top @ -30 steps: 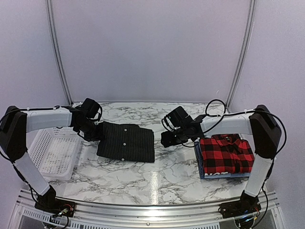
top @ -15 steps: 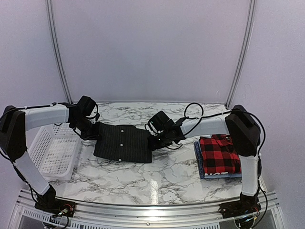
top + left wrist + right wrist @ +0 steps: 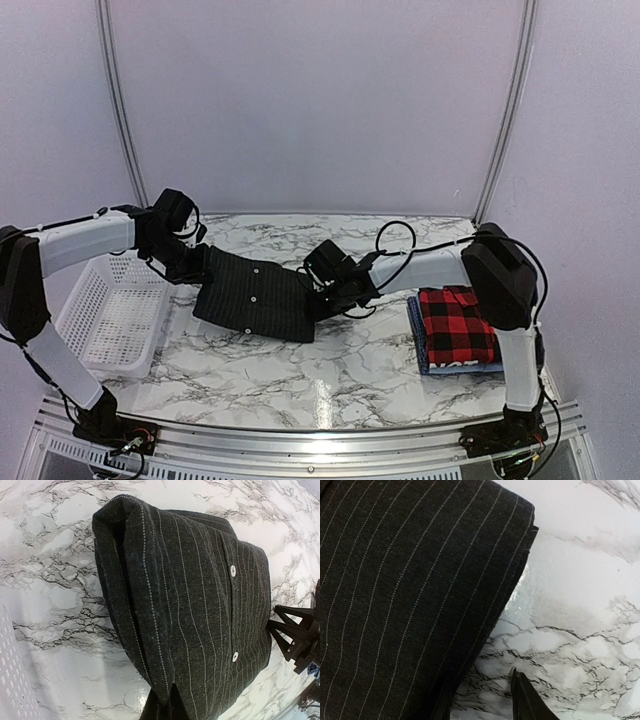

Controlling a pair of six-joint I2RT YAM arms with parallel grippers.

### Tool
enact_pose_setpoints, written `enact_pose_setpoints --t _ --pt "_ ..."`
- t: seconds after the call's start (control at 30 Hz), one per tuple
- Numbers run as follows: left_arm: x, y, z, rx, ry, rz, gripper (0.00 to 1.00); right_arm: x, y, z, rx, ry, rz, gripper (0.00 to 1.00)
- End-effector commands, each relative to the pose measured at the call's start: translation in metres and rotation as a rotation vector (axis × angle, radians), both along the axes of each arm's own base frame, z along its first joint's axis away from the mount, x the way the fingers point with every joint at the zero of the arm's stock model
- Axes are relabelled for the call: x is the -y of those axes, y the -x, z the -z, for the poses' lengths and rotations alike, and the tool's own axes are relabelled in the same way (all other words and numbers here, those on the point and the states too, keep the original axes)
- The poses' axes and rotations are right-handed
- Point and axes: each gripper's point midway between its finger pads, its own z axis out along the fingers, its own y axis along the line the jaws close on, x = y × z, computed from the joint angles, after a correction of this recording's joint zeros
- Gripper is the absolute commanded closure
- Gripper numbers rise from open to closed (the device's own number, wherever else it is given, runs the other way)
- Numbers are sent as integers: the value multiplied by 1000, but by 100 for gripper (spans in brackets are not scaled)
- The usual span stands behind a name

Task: Fold and stack the long sleeve shirts
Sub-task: Turn over the square-folded shirt at the center of the board.

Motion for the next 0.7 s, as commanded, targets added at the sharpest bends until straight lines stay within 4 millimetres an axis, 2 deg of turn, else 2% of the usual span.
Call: enact_pose_setpoints --t 0.0,0.07,0.17,0.33,0.4,0.47,0.5,0.57,0.6,0.63,0.67 --pt "-3 -3 -31 52 24 -9 100 -22 10 9 -31 -9 -33 63" --pt "-6 -5 -38 67 27 -22 100 -32 13 10 -42 -40 -46 63" --pt "-14 -8 -56 95 39 -38 100 -57 17 9 -56 -114 -76 63" --pt "-13 -16 -93 162 51 -7 100 -135 33 20 -107 -262 -194 62" --pt "-5 -19 -106 175 86 20 100 -166 41 24 -132 -322 -255 60" --pt "6 -24 -113 170 131 40 100 -185 44 20 -174 -382 -291 59" --pt "11 -27 -116 170 145 45 100 -189 44 14 -177 -404 -301 56" --pt "26 -36 -120 170 162 63 100 -182 40 -7 -160 -438 -307 50" --pt "37 -40 -119 166 161 79 100 -172 35 -21 -142 -461 -298 46" --pt "49 -43 -115 155 161 95 100 -152 37 -21 -148 -469 -280 44" --pt "64 -46 -111 144 164 112 100 -134 34 -30 -142 -492 -259 42"
